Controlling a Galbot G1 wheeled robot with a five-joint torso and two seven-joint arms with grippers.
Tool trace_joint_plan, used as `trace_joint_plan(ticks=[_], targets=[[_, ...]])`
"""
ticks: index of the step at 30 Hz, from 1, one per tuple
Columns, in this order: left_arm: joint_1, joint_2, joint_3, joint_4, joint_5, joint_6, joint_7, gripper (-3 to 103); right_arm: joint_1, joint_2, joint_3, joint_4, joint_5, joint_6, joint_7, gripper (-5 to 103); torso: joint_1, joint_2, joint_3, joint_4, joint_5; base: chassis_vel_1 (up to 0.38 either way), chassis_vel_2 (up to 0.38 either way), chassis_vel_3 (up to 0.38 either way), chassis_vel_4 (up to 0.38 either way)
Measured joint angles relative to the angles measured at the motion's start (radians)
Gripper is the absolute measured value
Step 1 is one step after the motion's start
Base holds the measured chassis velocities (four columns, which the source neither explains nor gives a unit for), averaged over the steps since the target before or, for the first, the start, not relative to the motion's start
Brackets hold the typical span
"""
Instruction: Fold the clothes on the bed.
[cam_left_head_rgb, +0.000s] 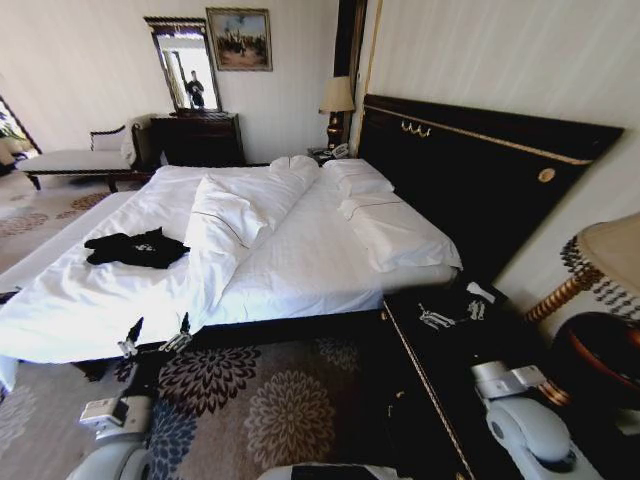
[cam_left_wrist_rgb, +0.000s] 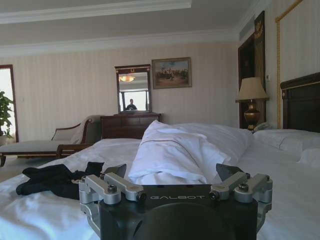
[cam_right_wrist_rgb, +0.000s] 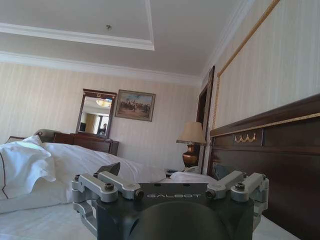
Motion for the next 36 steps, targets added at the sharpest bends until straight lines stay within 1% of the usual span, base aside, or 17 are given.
trace_joint_plan(ticks=[16,23,29,36], targets=[[0.004,-0.006,0.001,-0.001,0.008,-0.007,0.001,100,0.005,0.000,-0.003,-0.012,0.000,0.006,0.000,100,0.000,0.000,0.000,0.0000,0.0000,-0.187,0.194,0.184,-0.182],[0.006,-0.008,0.002,-0.001,0.011,-0.011,0.001,100,0.005,0.001,-0.009,-0.014,0.000,0.024,0.001,100,0.000,0.000,0.000,0.0001,0.0000,-0.196,0.184,0.182,-0.174],[0.007,-0.008,0.003,-0.001,0.014,-0.012,0.002,100,0.006,0.004,-0.013,-0.013,0.001,0.026,0.005,100,0.001,0.000,0.000,0.0002,0.0000,-0.111,0.110,0.063,-0.087],[0.010,-0.006,0.002,-0.001,0.014,-0.014,0.002,100,0.003,0.007,-0.013,-0.013,-0.002,0.027,0.007,100,-0.001,0.000,0.000,-0.0002,0.0000,0.000,0.000,0.000,0.000]])
